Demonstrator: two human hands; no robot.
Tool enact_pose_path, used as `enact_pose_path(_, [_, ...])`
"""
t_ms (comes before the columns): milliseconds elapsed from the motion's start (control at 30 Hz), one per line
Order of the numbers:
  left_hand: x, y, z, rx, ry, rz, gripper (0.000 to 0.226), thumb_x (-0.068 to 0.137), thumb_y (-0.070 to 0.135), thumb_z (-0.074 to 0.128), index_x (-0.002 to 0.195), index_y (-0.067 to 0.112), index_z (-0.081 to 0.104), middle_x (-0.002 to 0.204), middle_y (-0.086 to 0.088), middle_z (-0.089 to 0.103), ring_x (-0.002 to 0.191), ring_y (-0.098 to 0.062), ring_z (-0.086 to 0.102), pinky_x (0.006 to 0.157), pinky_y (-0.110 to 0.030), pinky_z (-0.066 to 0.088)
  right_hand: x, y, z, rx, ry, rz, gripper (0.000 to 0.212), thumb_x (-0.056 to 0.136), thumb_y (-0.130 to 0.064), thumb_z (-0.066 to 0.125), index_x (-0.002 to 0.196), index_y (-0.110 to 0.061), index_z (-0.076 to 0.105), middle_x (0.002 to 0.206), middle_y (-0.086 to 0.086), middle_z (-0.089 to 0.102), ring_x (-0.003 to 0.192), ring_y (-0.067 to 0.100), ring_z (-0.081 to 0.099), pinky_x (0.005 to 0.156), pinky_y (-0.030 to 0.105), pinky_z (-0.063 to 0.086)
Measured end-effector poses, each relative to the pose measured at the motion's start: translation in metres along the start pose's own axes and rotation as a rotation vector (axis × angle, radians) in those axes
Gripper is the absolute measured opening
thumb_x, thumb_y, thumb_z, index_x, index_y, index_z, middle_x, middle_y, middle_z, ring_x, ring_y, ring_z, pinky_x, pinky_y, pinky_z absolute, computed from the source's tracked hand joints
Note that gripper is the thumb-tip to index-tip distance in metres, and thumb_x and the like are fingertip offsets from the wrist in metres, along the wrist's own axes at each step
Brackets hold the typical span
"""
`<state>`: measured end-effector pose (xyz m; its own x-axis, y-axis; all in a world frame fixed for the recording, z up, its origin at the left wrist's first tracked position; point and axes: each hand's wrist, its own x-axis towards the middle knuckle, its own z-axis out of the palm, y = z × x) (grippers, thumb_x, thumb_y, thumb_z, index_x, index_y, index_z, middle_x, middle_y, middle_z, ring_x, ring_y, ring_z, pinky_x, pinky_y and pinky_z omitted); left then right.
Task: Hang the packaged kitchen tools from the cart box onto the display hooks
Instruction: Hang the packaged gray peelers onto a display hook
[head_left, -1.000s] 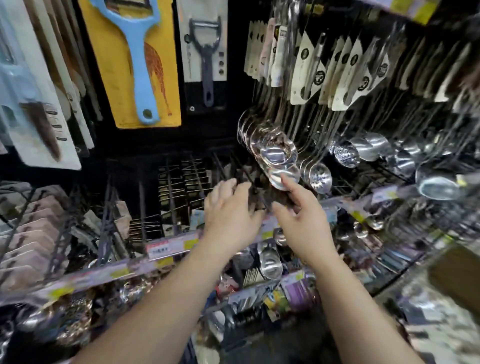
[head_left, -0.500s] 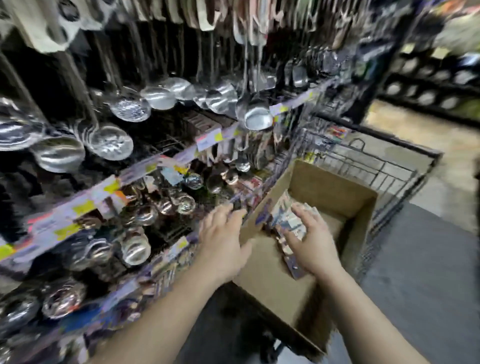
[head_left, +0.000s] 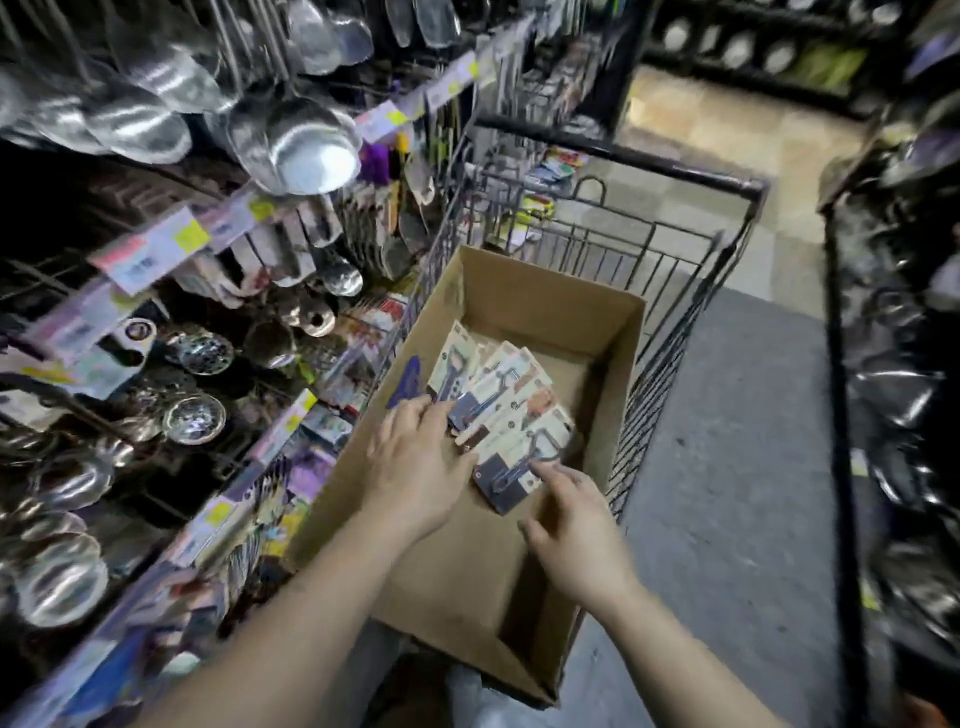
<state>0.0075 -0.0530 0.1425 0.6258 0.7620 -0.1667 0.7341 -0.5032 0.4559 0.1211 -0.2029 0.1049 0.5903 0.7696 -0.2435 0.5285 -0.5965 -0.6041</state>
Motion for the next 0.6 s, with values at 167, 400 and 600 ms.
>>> enact_pose_path(167, [0.034,-0.018,0.037,0.045,-0.204,0.040,0.065,0.096,0.047,0.056,0.153,0.030,0.031,0.161,0.001,0.025,0.150,-0.021,0.017,0.123,-0.036,0.014,0.065,0.005,0.012,0.068,0.007,0.142,0.060,0.088,-0.020,0.066,0.145,-0.025,0.047,0.140,0.002,0.047,0.131,0.020,0.045,0.111,0.023,0.030])
enact_pose_path(400, [0.109,-0.047,0.077,0.113,-0.418,0.100,0.067,0.098,0.047,0.053,0.156,0.027,0.027,0.163,-0.001,0.023,0.151,-0.021,0.016,0.124,-0.036,0.010,0.153,0.027,0.047,0.170,0.006,0.352,0.059,0.088,-0.013,0.063,0.144,-0.021,0.048,0.141,0.007,0.047,0.133,0.024,0.044,0.112,0.027,0.030])
enact_pose_path(600, [0.191,-0.051,0.131,0.113,-0.518,0.126,0.065,0.097,0.041,0.058,0.154,0.021,0.033,0.159,-0.006,0.032,0.148,-0.027,0.024,0.123,-0.042,0.018,0.176,0.066,0.099,0.211,-0.026,0.551,0.058,0.087,-0.014,0.065,0.143,-0.015,0.049,0.139,0.010,0.051,0.133,0.022,0.043,0.110,0.022,0.028])
